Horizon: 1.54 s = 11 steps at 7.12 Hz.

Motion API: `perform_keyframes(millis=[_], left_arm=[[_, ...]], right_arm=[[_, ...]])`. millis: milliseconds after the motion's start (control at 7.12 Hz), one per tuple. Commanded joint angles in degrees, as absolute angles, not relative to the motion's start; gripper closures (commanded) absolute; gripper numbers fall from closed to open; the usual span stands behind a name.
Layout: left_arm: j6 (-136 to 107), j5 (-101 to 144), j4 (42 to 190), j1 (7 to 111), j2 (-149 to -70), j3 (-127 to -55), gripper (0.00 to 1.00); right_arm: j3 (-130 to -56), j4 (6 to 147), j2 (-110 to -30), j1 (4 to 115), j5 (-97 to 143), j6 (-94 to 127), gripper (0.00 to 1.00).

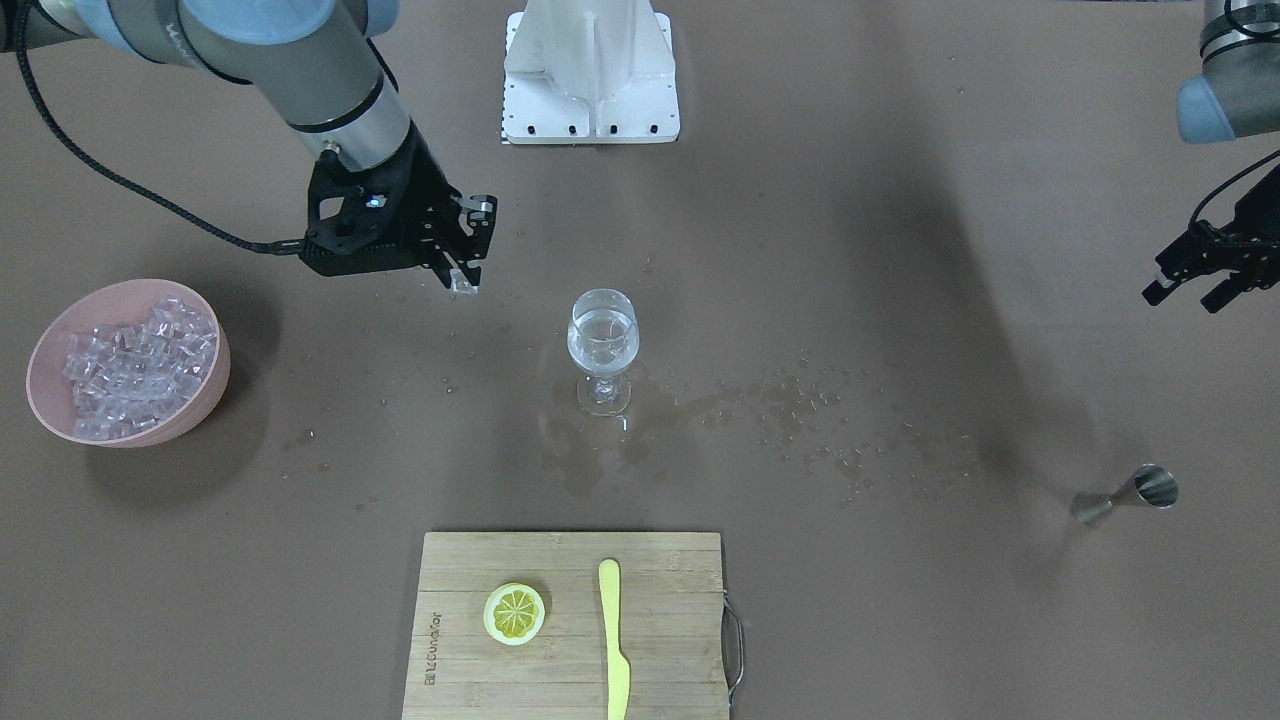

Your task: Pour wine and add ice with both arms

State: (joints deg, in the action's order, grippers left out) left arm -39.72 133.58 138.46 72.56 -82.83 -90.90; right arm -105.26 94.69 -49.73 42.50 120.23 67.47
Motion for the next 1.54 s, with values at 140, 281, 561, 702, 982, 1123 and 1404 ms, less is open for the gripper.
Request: perform_keyframes(millis=[140, 281, 561, 702, 982, 1123, 1404], left_arm=[[-14.12, 131.76, 112.67, 79.69, -83.84, -97.44, 0.03], [-13.19, 129.22, 107.89, 79.63, -84.8, -99.91, 0.03], [-13.18, 128.85, 107.49, 79.63, -85.08, -100.28, 0.03], [-13.18, 128.85, 107.58, 79.63, -85.08, -100.28, 0.03], [-13.18, 128.76, 107.58, 79.63, -84.99, -100.2, 0.03], [-13.18, 128.76, 107.58, 79.63, -84.99, -100.11, 0.03], [-13.27, 128.85, 107.49, 79.63, -85.08, -99.76, 0.03]], right_arm=[[-97.65, 94.75, -40.52, 40.34, 117.77, 71.19, 1.0], [-95.38, 94.75, -38.69, 40.34, 117.69, 71.19, 1.0], [-92.74, 94.83, -36.4, 40.34, 117.6, 71.19, 1.0], [-90.64, 94.83, -35.17, 40.34, 117.42, 71.19, 1.0], [-90.44, 94.66, -35.51, 39.82, 116.46, 71.19, 0.01], [-90.44, 94.66, -35.42, 39.81, 116.19, 70.84, 0.0], [-92.1, 95.53, -36.64, 41.21, 117.76, 70.05, 0.0]])
